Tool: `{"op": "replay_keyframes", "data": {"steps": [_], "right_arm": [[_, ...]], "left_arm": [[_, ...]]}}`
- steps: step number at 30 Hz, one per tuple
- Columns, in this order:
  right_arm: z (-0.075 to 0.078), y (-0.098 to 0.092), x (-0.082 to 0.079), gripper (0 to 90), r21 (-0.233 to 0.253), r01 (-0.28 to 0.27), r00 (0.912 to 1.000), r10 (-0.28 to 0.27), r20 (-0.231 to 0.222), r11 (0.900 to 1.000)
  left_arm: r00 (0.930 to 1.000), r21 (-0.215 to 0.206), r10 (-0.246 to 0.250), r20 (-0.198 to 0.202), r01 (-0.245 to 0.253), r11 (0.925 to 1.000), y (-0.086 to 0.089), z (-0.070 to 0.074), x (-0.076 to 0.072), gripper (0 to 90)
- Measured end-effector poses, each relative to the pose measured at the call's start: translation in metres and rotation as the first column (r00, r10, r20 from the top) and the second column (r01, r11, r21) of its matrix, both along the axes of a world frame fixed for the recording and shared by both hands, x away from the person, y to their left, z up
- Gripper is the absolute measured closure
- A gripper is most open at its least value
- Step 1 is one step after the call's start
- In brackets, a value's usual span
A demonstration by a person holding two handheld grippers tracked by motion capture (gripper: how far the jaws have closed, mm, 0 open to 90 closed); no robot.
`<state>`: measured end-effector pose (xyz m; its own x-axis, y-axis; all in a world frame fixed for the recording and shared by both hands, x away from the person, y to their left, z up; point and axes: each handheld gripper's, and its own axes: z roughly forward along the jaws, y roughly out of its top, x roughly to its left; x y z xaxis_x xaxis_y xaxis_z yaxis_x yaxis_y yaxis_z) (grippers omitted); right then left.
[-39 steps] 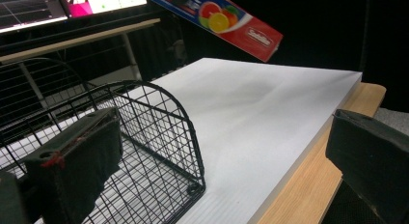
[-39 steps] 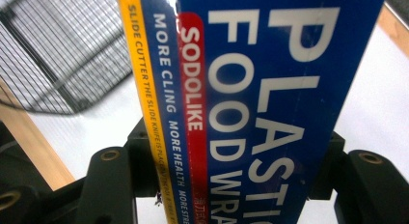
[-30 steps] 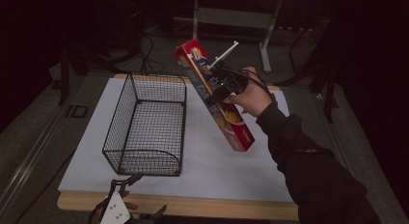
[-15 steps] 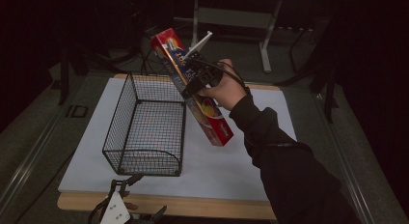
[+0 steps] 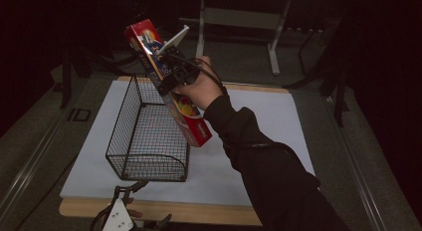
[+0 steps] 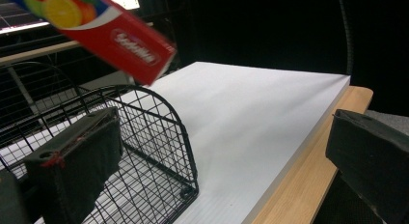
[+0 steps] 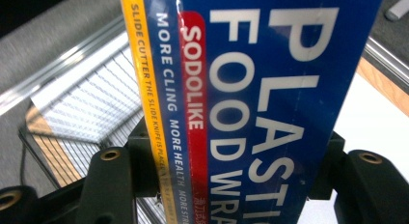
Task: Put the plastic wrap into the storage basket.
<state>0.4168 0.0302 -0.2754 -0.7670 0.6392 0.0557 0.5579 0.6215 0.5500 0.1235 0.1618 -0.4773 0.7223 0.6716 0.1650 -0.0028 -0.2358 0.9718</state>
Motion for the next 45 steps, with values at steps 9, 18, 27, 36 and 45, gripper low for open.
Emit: {"op": "replay_keyframes", "data": {"steps": [9, 18, 27, 36, 45], "right_arm": [[-0.015, 0.034, -0.003, 39.6, 0.040, 0.007, 1.0000, -0.007, 0.005, 0.999], [-0.050, 0.050, -0.010, 39.4, 0.067, 0.022, 0.9996, -0.021, -0.018, 0.997], [-0.091, 0.058, -0.013, 39.3, 0.017, 0.042, 0.9984, -0.041, -0.039, 0.999], [-0.118, 0.060, -0.008, 39.2, -0.023, 0.095, 0.9926, -0.096, -0.074, 0.995], [-0.138, 0.068, -0.006, 39.0, -0.036, 0.108, 0.9903, -0.111, -0.084, 0.993]], "left_arm": [[1.0000, -0.001, -0.005, 0.001, 0.005, 1.0000, 0.001, 0.000, -0.001, 0.1], [1.0000, 0.004, -0.005, 0.002, 0.005, 1.0000, 0.000, 0.000, -0.001, 0.1], [1.0000, 0.004, -0.005, -0.002, 0.005, 1.0000, 0.000, -0.001, -0.001, 0.1], [1.0000, 0.005, -0.007, -0.002, 0.007, 1.0000, 0.000, -0.001, -0.001, 0.0], [1.0000, -0.001, -0.009, -0.002, 0.009, 1.0000, 0.001, 0.000, -0.001, 0.1]]}}
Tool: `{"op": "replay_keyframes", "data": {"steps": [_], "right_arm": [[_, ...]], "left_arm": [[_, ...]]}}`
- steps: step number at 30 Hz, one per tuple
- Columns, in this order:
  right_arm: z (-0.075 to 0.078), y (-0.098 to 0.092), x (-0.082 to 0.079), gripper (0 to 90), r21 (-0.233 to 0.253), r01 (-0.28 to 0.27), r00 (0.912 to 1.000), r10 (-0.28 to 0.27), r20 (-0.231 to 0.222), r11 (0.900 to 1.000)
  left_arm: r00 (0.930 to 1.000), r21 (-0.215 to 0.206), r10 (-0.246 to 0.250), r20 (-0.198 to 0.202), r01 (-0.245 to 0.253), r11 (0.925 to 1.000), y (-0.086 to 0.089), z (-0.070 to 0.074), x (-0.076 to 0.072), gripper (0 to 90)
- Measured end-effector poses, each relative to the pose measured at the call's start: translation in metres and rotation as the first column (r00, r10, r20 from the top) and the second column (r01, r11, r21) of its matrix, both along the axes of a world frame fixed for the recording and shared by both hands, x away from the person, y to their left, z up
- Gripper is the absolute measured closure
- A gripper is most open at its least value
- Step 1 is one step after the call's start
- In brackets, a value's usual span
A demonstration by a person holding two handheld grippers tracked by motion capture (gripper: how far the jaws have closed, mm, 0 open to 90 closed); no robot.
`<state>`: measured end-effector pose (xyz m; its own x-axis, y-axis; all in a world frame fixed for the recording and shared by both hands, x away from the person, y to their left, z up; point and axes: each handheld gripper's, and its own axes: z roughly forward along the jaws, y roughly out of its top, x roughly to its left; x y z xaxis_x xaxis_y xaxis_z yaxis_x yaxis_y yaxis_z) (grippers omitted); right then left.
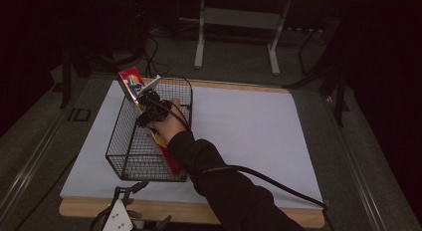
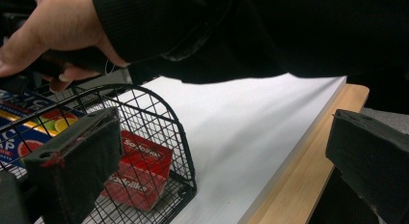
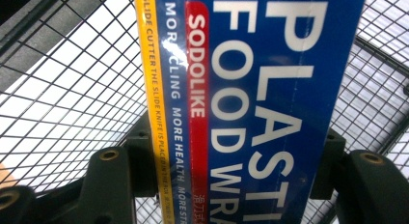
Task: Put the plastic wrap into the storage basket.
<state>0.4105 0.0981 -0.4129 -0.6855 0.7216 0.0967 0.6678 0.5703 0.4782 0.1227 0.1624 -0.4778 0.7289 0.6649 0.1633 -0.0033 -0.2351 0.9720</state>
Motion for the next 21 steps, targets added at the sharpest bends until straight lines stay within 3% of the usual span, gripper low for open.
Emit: {"op": "replay_keyframes", "data": {"steps": [13, 21], "right_arm": [[-0.0068, 0.0049, -0.0020, 37.6, -0.016, -0.010, 0.9994, 0.010, 0.034, 1.000], [-0.0085, 0.0012, -0.0006, 36.6, 0.005, -0.001, 0.9995, 0.001, 0.032, 1.000]], "left_arm": [[1.0000, 0.007, -0.005, -0.004, 0.005, 1.0000, -0.0011, -0.0004, 0.0004, 0.1], [1.0000, 0.009, -0.008, -0.005, 0.008, 0.9999, -0.0013, -0.0006, 0.0007, 0.1]]}}
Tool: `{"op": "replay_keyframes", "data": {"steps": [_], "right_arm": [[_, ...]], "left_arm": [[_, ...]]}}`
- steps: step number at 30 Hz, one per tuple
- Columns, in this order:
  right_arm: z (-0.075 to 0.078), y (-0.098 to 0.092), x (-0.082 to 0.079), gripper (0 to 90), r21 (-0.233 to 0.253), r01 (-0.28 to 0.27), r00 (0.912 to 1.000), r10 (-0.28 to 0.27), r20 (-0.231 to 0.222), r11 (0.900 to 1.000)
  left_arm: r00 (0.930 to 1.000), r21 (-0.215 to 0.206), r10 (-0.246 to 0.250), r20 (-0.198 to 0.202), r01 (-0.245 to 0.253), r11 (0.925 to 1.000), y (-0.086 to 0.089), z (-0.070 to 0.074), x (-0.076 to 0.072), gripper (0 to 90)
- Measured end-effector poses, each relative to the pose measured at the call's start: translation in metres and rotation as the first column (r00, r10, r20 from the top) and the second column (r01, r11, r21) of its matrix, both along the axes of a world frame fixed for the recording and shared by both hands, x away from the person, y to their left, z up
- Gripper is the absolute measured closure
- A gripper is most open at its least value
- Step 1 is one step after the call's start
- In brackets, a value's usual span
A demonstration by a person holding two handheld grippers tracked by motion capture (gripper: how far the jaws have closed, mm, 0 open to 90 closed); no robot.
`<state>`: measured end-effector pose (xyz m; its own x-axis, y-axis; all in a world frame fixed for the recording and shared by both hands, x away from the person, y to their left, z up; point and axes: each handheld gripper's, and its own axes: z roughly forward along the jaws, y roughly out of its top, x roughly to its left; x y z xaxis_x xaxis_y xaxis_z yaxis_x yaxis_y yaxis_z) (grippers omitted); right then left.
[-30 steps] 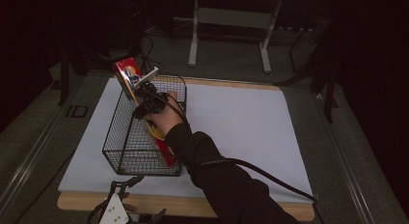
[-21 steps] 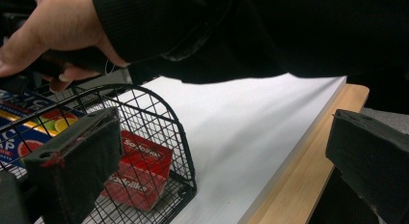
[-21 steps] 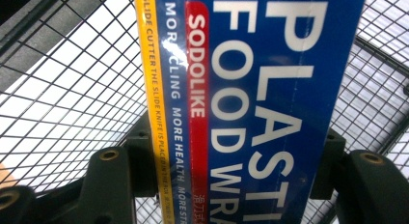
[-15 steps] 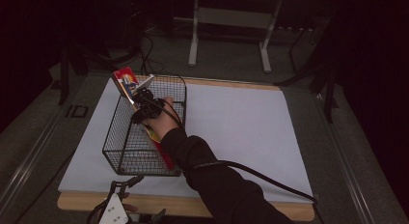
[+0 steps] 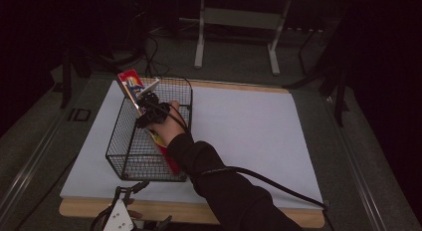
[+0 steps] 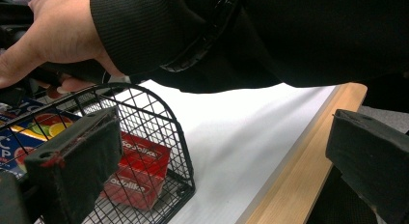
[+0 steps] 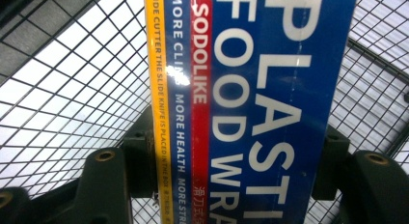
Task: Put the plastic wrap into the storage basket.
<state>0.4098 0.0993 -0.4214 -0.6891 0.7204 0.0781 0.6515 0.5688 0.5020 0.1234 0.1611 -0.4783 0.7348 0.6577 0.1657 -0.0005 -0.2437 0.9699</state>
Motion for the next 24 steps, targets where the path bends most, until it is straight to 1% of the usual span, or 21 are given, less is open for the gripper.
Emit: {"op": "replay_keyframes", "data": {"steps": [2, 7, 9, 16, 19, 24], "right_arm": [[0.000, -0.001, 0.000, 37.1, -0.005, -0.004, 1.0000, 0.004, 0.007, 1.000], [-0.003, -0.004, 0.004, 37.7, 0.003, 0.024, 0.9997, -0.024, 0.006, 1.000], [-0.004, -0.006, 0.007, 37.7, 0.005, 0.030, 0.9995, -0.030, -0.001, 1.000], [-0.009, -0.010, 0.016, 37.1, -0.004, 0.078, 0.9969, -0.078, -0.013, 0.997], [-0.011, -0.012, 0.018, 37.0, -0.005, 0.085, 0.9963, -0.085, -0.013, 0.996], [-0.015, -0.013, 0.022, 36.7, -0.005, 0.098, 0.9949, -0.098, -0.026, 0.995]], "left_arm": [[1.0000, 0.002, 0.000, 0.000, 0.000, 1.0000, 0.000, 0.000, 0.000, 0.1], [1.0000, 0.005, -0.003, 0.002, 0.003, 1.0000, 0.000, 0.000, -0.001, 0.0], [1.0000, 0.006, -0.002, 0.000, 0.002, 1.0000, 0.000, 0.000, 0.000, 0.0], [1.0000, 0.005, -0.002, -0.002, 0.002, 1.0000, 0.000, 0.000, 0.000, 0.0], [1.0000, 0.007, -0.004, -0.002, 0.004, 1.0000, 0.000, 0.000, 0.000, 0.1], [1.0000, 0.006, -0.005, -0.002, 0.005, 1.0000, 0.000, 0.000, -0.001, 0.1]]}}
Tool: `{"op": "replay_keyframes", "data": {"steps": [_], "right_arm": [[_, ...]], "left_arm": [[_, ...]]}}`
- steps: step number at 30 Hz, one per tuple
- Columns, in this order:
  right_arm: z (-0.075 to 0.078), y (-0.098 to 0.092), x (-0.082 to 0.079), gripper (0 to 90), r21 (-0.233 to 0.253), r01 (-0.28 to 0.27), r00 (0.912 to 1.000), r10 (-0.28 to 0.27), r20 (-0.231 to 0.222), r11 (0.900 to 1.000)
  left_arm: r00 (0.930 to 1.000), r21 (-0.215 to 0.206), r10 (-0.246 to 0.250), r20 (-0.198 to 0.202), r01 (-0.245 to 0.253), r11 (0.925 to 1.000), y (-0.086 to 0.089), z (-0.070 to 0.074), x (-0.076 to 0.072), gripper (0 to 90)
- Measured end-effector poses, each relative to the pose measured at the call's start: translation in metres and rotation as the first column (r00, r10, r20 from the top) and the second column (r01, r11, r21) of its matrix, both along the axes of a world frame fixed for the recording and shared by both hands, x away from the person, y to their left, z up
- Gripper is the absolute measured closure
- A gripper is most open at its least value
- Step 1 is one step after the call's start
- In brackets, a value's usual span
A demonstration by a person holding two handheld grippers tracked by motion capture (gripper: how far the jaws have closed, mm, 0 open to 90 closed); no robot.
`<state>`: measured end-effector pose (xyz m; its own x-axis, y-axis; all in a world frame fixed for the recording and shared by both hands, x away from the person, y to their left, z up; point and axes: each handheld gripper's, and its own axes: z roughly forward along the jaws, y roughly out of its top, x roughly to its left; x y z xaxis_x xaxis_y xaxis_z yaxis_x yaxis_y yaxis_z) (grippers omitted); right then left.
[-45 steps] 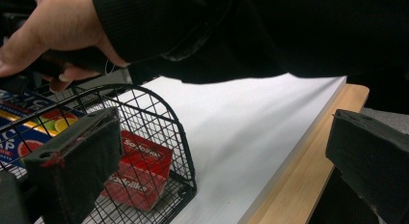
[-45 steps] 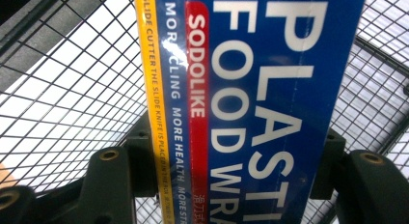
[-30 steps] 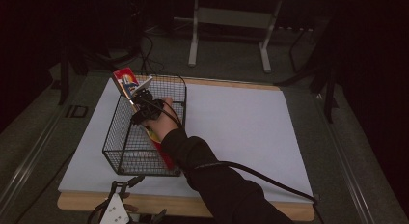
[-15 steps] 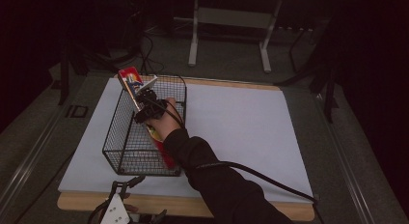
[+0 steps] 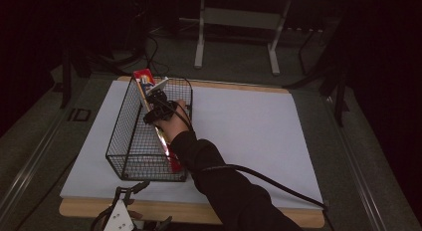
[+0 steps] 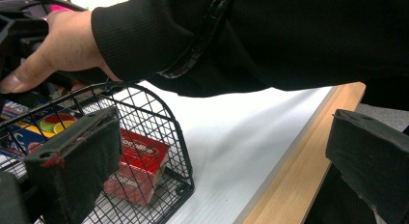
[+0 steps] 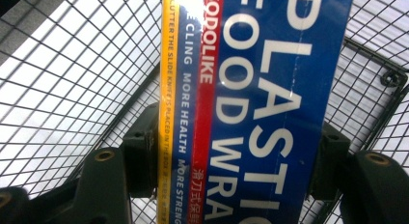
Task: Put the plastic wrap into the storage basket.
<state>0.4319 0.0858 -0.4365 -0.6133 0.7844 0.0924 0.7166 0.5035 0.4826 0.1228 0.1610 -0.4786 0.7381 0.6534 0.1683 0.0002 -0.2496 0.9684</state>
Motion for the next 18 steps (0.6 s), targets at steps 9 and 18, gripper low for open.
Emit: {"op": "replay_keyframes", "data": {"steps": [9, 18], "right_arm": [[-0.0024, 0.0011, 0.0023, 35.4, -0.007, -0.009, 1.0000, 0.009, -0.003, 1.000], [0.0009, -0.0055, 0.0029, 18.6, 0.055, -0.033, 0.9990, 0.035, -0.028, 0.998]], "left_arm": [[1.0000, 0.000, -0.001, -0.001, 0.001, 1.0000, 0.0000, 0.0000, 0.0002, 0.1], [1.0000, 0.005, -0.001, -0.004, 0.001, 1.0000, -0.0002, -0.0004, 0.0007, 0.1]]}}
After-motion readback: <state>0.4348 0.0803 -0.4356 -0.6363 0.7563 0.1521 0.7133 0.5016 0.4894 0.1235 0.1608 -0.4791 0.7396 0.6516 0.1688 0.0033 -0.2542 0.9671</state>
